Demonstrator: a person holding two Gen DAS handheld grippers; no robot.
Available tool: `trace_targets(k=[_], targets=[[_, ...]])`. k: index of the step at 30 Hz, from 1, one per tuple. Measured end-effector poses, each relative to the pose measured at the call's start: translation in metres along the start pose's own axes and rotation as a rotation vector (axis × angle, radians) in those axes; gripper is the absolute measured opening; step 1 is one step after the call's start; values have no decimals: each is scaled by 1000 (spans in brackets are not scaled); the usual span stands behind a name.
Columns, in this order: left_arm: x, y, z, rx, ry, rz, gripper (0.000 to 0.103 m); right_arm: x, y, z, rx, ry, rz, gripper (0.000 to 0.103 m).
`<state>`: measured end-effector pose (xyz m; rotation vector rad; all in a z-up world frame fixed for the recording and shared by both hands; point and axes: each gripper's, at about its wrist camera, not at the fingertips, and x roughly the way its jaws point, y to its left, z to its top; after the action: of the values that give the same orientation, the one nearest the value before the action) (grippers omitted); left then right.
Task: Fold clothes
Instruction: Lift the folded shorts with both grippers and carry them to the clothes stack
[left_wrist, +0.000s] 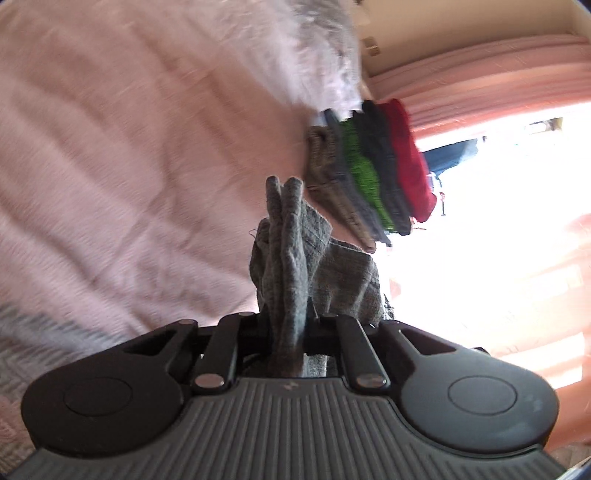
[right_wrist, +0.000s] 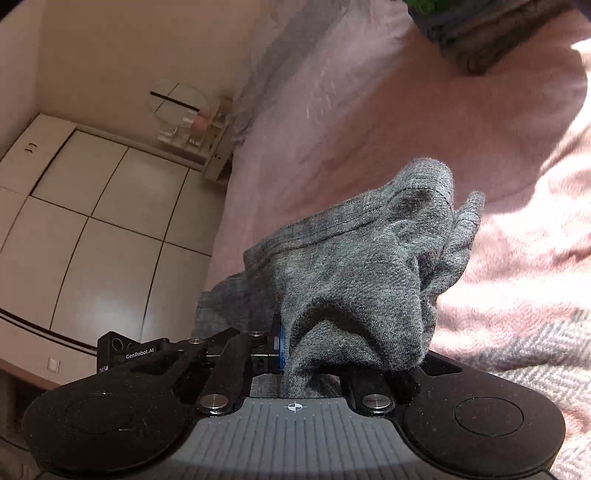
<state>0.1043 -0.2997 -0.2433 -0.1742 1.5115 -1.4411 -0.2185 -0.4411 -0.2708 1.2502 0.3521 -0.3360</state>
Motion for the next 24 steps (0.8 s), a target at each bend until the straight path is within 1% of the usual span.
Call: trace_targets(k=[4,7,11,13,18,24], targets=[[15,-61,18,57,-4,-47,9,-40,25,25,-19,-64,-4,9],[38,-106,28,86,-9,-80,9,-76,36,50,-46,-103,-20,9],[82,-165,47,103,-33,-107,9,-122,40,100,-79,-129,-19,9],[108,-192,61,107,-50,-122,9,-142,38,131,-100,-133,-21,9],[181,-249,112,106,-69,-153,9,-182,32,215,-133,-146,-50,9],[253,-300,193,119,-69,-154,9,-201,29,312,-171,-164,-98,10]])
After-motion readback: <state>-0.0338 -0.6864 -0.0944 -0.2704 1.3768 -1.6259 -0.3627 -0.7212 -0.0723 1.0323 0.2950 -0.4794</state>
